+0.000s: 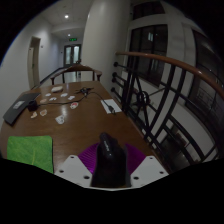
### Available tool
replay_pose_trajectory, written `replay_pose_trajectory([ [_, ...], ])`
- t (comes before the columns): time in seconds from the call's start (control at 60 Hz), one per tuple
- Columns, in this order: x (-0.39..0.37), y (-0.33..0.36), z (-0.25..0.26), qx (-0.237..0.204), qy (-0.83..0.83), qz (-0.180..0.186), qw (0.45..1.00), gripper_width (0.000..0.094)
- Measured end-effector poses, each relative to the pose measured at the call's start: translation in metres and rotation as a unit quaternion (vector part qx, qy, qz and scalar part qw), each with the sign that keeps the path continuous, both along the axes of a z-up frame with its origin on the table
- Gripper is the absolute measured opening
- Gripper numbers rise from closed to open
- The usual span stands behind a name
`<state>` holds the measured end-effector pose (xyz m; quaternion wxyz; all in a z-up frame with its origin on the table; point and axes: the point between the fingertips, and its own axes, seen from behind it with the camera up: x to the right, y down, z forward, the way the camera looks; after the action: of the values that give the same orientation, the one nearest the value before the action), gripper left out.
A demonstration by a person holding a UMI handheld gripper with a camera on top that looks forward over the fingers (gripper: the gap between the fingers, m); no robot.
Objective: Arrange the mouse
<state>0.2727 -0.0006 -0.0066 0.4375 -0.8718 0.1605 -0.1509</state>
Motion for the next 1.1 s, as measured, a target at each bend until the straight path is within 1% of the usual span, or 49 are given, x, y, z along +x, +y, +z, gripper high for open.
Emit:
replay_pose_trajectory([
  [0.067,-0.003,-0.005,0.006,-0.007,-0.008,-0.003,1.000,0.0358],
  [0.117,-0.007,-0.012,0.024,0.000,-0.024,-0.011,1.000,0.0353],
  [0.167,-0.018,-0.014,0.051,0.021,-0.036,-0.014,0.999,0.0353],
  [0.233,-0.041,-0.017,0.099,0.059,-0.047,-0.018,0.997,0.0353],
  [0.283,-0.066,-0.021,0.137,0.080,-0.055,-0.016,0.995,0.0351],
  [0.333,-0.096,-0.022,0.160,0.092,-0.061,-0.008,0.994,0.0353],
  [0.417,-0.151,-0.015,0.171,0.104,-0.047,0.019,0.993,0.0350],
  [0.467,-0.185,-0.010,0.160,0.101,-0.030,0.039,0.994,0.0354],
  [0.517,-0.215,-0.003,0.133,0.089,-0.013,0.058,0.994,0.0351],
  [0.633,-0.262,0.001,0.064,0.031,0.006,0.093,0.995,0.0350],
  [0.733,-0.284,0.004,0.019,-0.001,0.017,0.108,0.994,0.0353],
  [0.783,-0.292,0.001,-0.001,-0.023,0.018,0.113,0.993,0.0355],
  [0.8,-0.292,0.000,-0.001,-0.018,0.010,0.114,0.993,0.0364],
  [0.817,-0.294,0.004,0.001,-0.007,0.004,0.113,0.994,0.0345],
  [0.85,-0.293,0.005,0.001,-0.001,0.005,0.107,0.994,0.0335],
  [0.983,-0.292,0.007,0.002,0.001,-0.015,0.113,0.993,0.0334],
  [1.033,-0.293,0.008,0.002,0.003,-0.019,0.115,0.993,0.0401],
  [1.067,-0.293,0.008,0.002,0.004,-0.015,0.110,0.994,0.0499],
  [1.1,-0.292,0.007,0.000,0.000,-0.010,0.103,0.995,0.0565],
])
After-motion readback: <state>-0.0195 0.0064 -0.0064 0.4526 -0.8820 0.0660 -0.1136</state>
